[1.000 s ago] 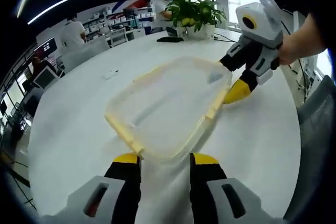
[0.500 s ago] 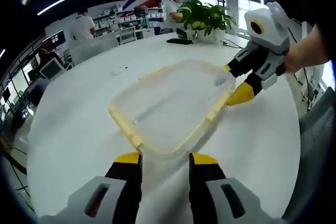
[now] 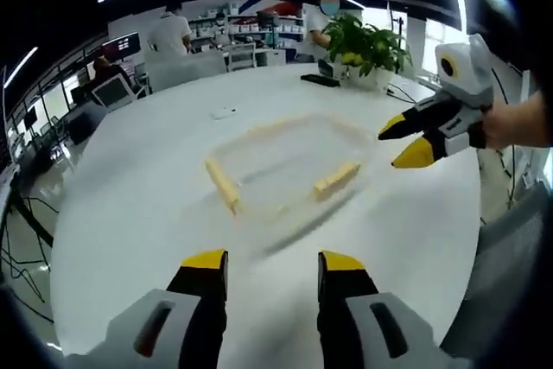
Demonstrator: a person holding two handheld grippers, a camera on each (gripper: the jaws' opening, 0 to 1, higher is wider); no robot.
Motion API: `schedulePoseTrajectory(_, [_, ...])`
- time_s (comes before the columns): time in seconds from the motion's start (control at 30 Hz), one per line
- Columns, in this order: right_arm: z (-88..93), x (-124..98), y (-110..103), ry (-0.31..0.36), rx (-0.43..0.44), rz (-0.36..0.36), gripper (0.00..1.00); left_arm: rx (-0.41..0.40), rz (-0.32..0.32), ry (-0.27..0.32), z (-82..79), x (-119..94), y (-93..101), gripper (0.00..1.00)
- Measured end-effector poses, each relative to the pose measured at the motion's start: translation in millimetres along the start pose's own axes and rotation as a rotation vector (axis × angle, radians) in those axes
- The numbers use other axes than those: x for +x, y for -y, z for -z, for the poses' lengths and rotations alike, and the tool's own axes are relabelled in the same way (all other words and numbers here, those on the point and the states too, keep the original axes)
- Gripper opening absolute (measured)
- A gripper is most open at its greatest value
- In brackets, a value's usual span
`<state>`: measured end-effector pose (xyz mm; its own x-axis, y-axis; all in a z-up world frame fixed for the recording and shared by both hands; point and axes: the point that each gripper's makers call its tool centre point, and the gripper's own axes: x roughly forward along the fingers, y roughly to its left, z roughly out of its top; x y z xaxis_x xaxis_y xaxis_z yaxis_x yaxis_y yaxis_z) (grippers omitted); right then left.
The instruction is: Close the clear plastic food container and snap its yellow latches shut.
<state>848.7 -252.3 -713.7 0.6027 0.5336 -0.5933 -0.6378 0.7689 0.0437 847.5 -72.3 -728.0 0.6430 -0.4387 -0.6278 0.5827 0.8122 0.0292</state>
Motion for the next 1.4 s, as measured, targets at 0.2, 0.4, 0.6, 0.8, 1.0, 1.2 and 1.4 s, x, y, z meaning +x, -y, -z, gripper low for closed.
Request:
schedulePoseTrajectory(0.2, [-2.5,-24.7,-5.9,0.037,0.016,0.024,0.34,-0.034,-0.031,0.029,-0.3,-26.9,7.3,0.36])
schedulePoseTrajectory(0.4, [0.9,-45.6,-16.0,0.054,0.026,0.035,0.35,-0.071,-0.053,0.058,4.1,-53.3,12.8,0.36])
schedulePoseTrajectory(0.6, [9.8,-65.5,-24.8,0.076,0.048,0.059,0.35,-0.1,-0.069,0.063,16.1,-73.0,18.9,0.37])
schedulePoseTrajectory(0.8, [17.4,-83.8,-30.8,0.094,0.071,0.088,0.35,-0.115,-0.084,0.074,26.2,-92.4,27.7,0.37])
schedulePoseTrajectory(1.0, [30.1,-99.6,-44.7,0.098,0.085,0.097,0.35,-0.165,-0.098,0.114,26.9,-107.9,35.4,0.37])
schedulePoseTrajectory(1.2, [38.0,-114.0,-58.7,0.115,0.091,0.108,0.36,-0.22,-0.108,0.146,30.9,-121.1,46.6,0.37])
schedulePoseTrajectory(1.4, [23.2,-124.7,-53.7,0.184,0.118,0.131,0.37,-0.262,-0.133,0.215,17.7,-125.7,43.7,0.37])
